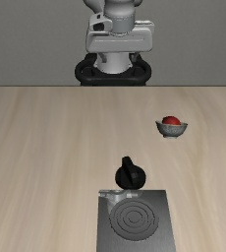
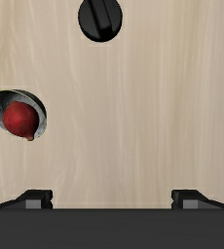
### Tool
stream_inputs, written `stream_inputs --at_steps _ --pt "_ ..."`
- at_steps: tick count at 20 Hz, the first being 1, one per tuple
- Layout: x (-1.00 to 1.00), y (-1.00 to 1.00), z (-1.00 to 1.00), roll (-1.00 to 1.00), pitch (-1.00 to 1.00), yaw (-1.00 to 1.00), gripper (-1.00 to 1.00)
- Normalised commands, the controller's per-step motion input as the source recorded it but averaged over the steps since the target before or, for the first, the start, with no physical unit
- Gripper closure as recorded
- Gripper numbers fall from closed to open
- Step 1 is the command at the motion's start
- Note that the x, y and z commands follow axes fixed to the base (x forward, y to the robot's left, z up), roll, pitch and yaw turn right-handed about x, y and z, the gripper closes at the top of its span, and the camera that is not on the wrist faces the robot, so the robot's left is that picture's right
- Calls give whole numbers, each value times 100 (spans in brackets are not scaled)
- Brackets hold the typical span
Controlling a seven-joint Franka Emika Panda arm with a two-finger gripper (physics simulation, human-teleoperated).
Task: Pick up the onion and place it on the akita black bowl with the stove turned on
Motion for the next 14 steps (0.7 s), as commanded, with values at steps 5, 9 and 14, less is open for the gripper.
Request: stream_inputs --at_steps 5,9,14 --pt "60 0 0 0 0 0 -100" --pt "100 0 0 0 0 0 -100" --pt "100 0 0 0 0 0 -100"
